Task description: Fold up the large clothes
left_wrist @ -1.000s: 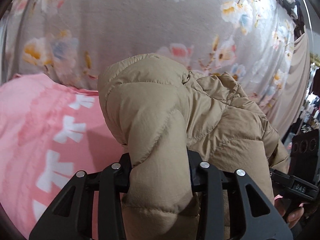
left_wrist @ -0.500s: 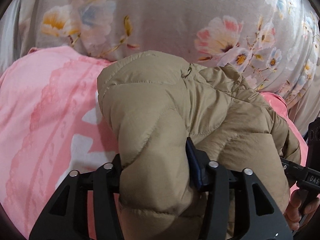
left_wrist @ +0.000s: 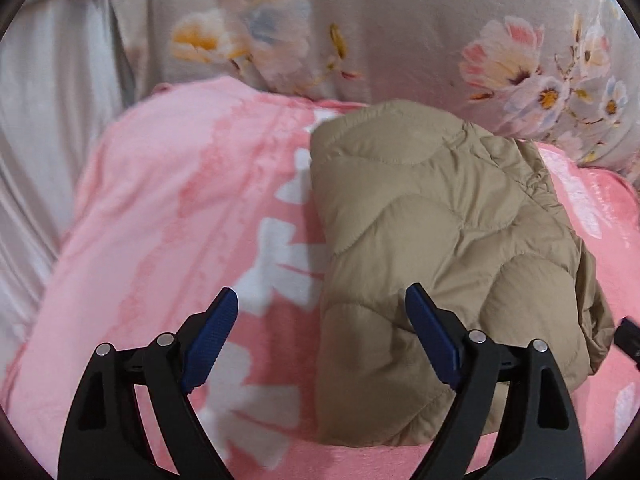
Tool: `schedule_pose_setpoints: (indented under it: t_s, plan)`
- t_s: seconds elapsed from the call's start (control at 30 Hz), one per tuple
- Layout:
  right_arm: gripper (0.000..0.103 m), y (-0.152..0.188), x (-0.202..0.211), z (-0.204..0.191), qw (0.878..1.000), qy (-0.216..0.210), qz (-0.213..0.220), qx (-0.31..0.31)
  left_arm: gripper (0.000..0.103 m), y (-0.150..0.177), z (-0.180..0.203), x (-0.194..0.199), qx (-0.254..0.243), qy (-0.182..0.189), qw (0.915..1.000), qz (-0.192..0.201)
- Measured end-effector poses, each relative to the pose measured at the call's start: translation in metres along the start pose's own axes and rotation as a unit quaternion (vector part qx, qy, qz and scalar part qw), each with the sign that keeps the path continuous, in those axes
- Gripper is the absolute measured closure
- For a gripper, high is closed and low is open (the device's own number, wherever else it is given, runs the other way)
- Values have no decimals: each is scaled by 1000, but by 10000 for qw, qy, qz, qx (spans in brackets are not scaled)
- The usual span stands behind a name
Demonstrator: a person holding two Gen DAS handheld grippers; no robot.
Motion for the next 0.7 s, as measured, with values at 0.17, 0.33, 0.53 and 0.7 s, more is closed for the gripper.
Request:
schedule_pose_setpoints:
  t_s: [0.17, 0.33, 0.53, 0.7]
  plan:
    - [97, -25, -9, -50, 9981, 81, 218, 577, 20, -13, 20, 10, -60, -209, 9997, 146]
    - [97, -29, -43, -79, 9959, 362, 16, 826, 20, -11, 39, 0, -158, -394, 9991, 14]
    - [97, -13, -69, -80, 9944, 597, -280, 824, 20, 7, 47, -18, -151, -375, 9990, -206]
    - [97, 0, -82, -77, 9922, 771, -337, 921, 18, 16, 48, -26, -80, -320, 9992, -220]
Point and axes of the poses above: each gripper's, at about its wrist camera, not at the fingertips, and x roughly against the way its jaws point, z to its right, y to its underside, the point moved 8 cm from there along -x, roughly the way its jaws point, and after that the axes turned 10 degrees about z, right-handed, at the moved point
